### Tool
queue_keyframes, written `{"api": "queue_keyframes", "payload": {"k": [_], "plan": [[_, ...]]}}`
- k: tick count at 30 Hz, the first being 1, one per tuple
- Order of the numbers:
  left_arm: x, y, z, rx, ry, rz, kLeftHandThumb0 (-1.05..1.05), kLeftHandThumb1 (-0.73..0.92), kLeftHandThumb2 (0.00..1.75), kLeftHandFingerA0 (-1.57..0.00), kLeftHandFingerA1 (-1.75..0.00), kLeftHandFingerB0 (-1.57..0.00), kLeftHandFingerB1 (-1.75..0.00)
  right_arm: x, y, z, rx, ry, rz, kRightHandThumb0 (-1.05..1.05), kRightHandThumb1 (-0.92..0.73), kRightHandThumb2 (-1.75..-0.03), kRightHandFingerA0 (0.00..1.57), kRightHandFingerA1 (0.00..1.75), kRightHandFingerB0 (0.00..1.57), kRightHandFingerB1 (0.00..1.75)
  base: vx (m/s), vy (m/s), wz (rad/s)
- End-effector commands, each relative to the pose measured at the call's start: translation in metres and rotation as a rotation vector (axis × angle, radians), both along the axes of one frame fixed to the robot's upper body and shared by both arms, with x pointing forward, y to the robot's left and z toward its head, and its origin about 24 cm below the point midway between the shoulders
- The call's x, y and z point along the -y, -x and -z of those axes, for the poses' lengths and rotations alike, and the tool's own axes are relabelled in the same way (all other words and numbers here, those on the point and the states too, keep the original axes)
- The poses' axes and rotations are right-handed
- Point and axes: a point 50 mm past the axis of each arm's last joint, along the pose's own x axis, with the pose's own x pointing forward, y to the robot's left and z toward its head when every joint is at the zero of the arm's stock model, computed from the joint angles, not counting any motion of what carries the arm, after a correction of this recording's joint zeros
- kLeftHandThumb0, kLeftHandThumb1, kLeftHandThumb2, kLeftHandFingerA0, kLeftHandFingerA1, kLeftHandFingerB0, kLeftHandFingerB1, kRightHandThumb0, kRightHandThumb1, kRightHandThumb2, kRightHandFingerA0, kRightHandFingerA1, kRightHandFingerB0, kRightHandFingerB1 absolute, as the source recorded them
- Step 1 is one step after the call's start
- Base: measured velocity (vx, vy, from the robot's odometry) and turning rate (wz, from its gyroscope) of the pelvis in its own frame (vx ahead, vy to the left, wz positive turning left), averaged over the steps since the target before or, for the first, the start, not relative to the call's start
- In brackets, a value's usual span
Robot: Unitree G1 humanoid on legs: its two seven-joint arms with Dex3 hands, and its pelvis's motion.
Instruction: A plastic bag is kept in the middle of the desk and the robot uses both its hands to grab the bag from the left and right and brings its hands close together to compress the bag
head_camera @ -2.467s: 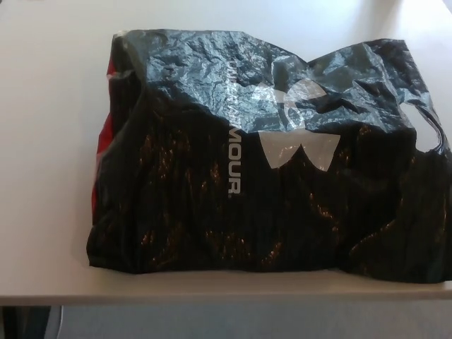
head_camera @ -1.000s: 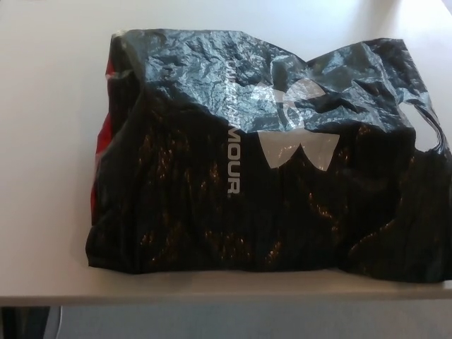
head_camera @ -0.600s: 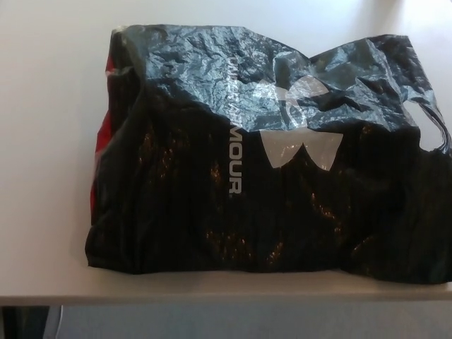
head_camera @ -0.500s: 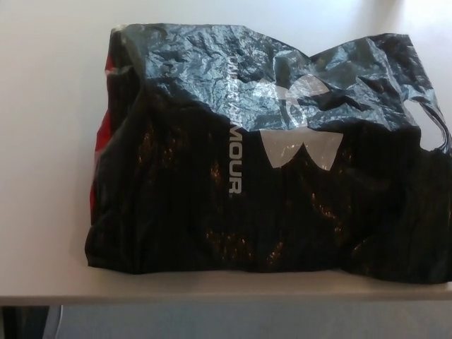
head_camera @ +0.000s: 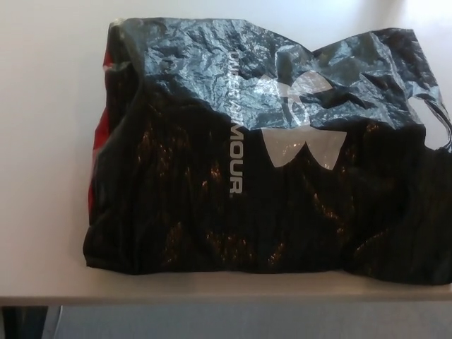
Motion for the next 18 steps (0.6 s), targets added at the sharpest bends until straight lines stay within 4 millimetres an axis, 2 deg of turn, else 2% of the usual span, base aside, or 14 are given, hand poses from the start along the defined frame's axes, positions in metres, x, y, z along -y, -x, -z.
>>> {"api": "queue_keyframes", "payload": {"k": [1, 2, 3, 4, 5, 6, 7, 12, 13, 14, 15, 16, 17, 18], "plan": [[-0.006, -0.025, 0.044, -0.179, 0.0, -0.076, -0.69, 0.92, 0.74, -0.23, -0.48, -0.23, -0.34, -0.003, -0.017, 0.026, -0.084, 0.025, 0.037, -0.79, -0.86, -0.67, 0.13, 0.4, 0.13, 0.29, 0.0, 0.0, 0.0], [-0.006, -0.029, 0.056, -0.225, 0.022, -0.067, -0.7, 0.92, 0.73, -0.21, -0.45, -0.23, -0.32, -0.005, -0.019, 0.034, -0.114, 0.046, 0.055, -0.37, -0.48, -1.08, 0.01, 0.51, 0.0, 0.49, 0.0, 0.0, 0.0], [-0.006, -0.033, 0.071, -0.267, 0.029, -0.08, -0.7, 0.92, 0.73, -0.23, -0.47, -0.24, -0.33, -0.007, -0.023, 0.045, -0.139, 0.032, 0.053, -0.37, -0.5, -1.08, 0.0, 0.5, 0.0, 0.48, 0.0, 0.0, 0.0], [-0.007, -0.033, 0.075, -0.278, 0.03, -0.084, -0.7, 0.92, 0.73, -0.23, -0.47, -0.24, -0.33, -0.008, -0.024, 0.048, -0.144, 0.028, 0.052, -0.37, -0.5, -1.08, 0.0, 0.5, 0.0, 0.48, 0.0, 0.0, 0.0], [-0.006, -0.037, 0.087, -0.297, 0.093, -0.053, -0.69, 0.92, 0.7, -0.22, -0.46, -0.24, -0.33, -0.009, -0.026, 0.059, -0.176, 0.004, 0.043, -0.85, -0.68, -1.01, 0.02, 0.45, 0.1, 0.41, 0.0, 0.0, 0.0], [-0.006, -0.039, 0.092, -0.312, 0.089, -0.062, -0.72, 0.92, 0.71, -0.24, -0.48, -0.23, -0.33, -0.01, -0.027, 0.064, -0.184, 0.007, 0.046, -0.37, -0.5, -1.08, 0.02, 0.51, 0.0, 0.48, 0.0, 0.0, 0.0], [-0.005, -0.04, 0.097, -0.327, 0.081, -0.065, -0.66, 0.92, 0.75, -0.23, -0.51, -0.21, -0.36, -0.011, -0.029, 0.071, -0.214, 0.014, 0.055, -0.86, -0.72, -1.04, 0.02, 0.43, 0.11, 0.38, 0.0, 0.0, 0.0], [0.002, -0.045, 0.133, -0.432, 0.151, -0.047, -0.66, 0.92, 0.73, -0.2, -0.45, -0.2, -0.32, -0.015, -0.033, 0.106, -0.34, 0.009, 0.075, -0.88, -0.74, -1.06, 0.02, 0.42, 0.06, 0.34, 0.0, 0.0, 0.0], [0.006, -0.048, 0.148, -0.468, 0.211, -0.038, -0.65, 0.92, 0.67, -0.21, -0.43, -0.24, -0.31, -0.02, -0.033, 0.122, -0.358, -0.006, 0.077, -0.79, -0.89, -0.68, 0.15, 0.33, 0.14, 0.27, 0.0, 0.0, 0.0], [0.008, -0.047, 0.157, -0.503, 0.198, -0.059, -0.66, 0.92, 0.72, -0.23, -0.43, -0.22, -0.32, -0.023, -0.033, 0.13, -0.369, -0.009, 0.076, -0.36, -0.51, -1.09, 0.0, 0.49, 0.0, 0.47, 0.0, 0.0, 0.0], [0.009, -0.047, 0.162, -0.525, 0.202, -0.066, -0.66, 0.92, 0.7, -0.21, -0.41, -0.21, -0.3, -0.026, -0.033, 0.136, -0.378, -0.015, 0.076, -0.74, -0.84, -0.65, 0.22, 0.36, 0.2, 0.31, 0.0, 0.0, 0.0], [0.009, -0.048, 0.165, -0.538, 0.218, -0.062, -0.66, 0.92, 0.7, -0.21, -0.41, -0.21, -0.3, -0.027, -0.034, 0.139, -0.385, -0.022, 0.078, -0.74, -0.84, -0.65, 0.22, 0.36, 0.2, 0.31, 0.0, 0.0, 0.0], [0.014, -0.048, 0.177, -0.562, 0.251, -0.049, -0.67, 0.92, 0.72, -0.21, -0.4, -0.21, -0.3, -0.032, -0.033, 0.154, -0.405, -0.071, 0.074, -0.36, -0.51, -1.09, 0.0, 0.49, 0.0, 0.47, 0.0, 0.0, 0.0], [0.015, -0.048, 0.182, -0.573, 0.267, -0.051, -0.66, 0.92, 0.72, -0.23, -0.4, -0.21, -0.3, -0.034, -0.032, 0.159, -0.414, -0.085, 0.077, -0.36, -0.51, -1.1, 0.0, 0.48, 0.0, 0.47, 0.0, 0.0, 0.0]]}}
